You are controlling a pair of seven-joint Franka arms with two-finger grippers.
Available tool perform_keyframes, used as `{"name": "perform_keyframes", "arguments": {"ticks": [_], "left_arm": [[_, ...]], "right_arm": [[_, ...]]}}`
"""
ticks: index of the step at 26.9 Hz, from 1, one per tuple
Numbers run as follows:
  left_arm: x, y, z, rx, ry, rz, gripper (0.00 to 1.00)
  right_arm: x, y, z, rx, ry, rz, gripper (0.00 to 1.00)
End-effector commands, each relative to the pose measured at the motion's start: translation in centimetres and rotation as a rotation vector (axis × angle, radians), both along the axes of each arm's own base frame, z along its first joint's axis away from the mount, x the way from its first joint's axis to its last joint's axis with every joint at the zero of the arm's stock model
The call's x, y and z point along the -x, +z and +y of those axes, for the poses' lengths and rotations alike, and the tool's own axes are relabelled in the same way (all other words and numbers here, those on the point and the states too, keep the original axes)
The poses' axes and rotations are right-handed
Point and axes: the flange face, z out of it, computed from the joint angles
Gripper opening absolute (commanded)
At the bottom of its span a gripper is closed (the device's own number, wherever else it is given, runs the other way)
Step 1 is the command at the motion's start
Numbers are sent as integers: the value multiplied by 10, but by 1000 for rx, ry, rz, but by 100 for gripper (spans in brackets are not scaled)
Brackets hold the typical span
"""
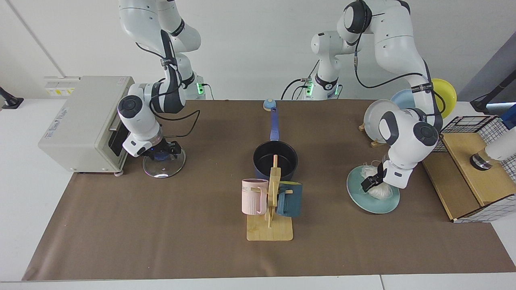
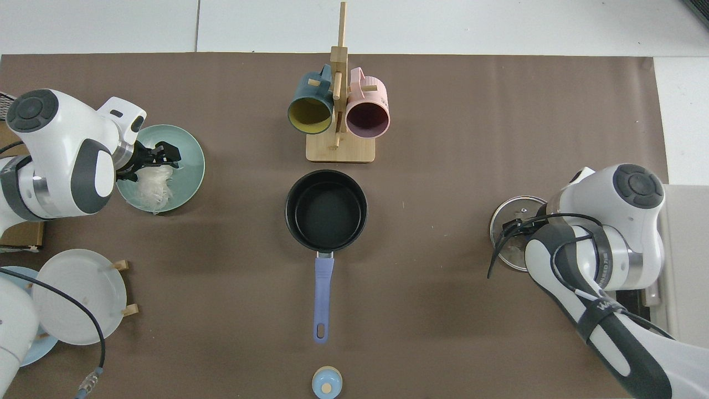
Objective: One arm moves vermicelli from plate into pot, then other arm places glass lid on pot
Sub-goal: 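Grasp the white vermicelli with the left gripper while the right gripper reaches the lid, then carry the vermicelli over the pot with the left gripper while the right lifts the lid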
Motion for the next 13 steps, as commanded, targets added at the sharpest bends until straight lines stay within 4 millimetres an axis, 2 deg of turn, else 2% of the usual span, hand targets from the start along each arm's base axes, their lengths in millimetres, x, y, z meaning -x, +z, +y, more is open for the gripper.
{"name": "perform_keyframes", "arguments": {"ticks": [1,3,5,7,8,9,11,13], "left_arm": [[4,-1,-1,-14,-13,-4,97],[2,2,0,-10,-4,-8,72],[-2,8,2,-2,3,-4,52],[-4,15,5,7,23,12,27],[-5,19,4,19,31,19,10],[-6,23,4,31,41,22,0],[-9,31,2,41,71,26,0],[-11,39,-1,35,129,19,0]], "right_arm": [[10,6,1,23,57,-14,94],[10,6,0,36,72,-14,78],[10,6,-1,47,81,-13,62],[10,6,0,56,94,-12,48],[10,6,0,58,95,-13,40],[10,6,0,58,95,-13,32],[8,9,3,59,95,-15,18],[4,15,10,59,105,-23,8]]}}
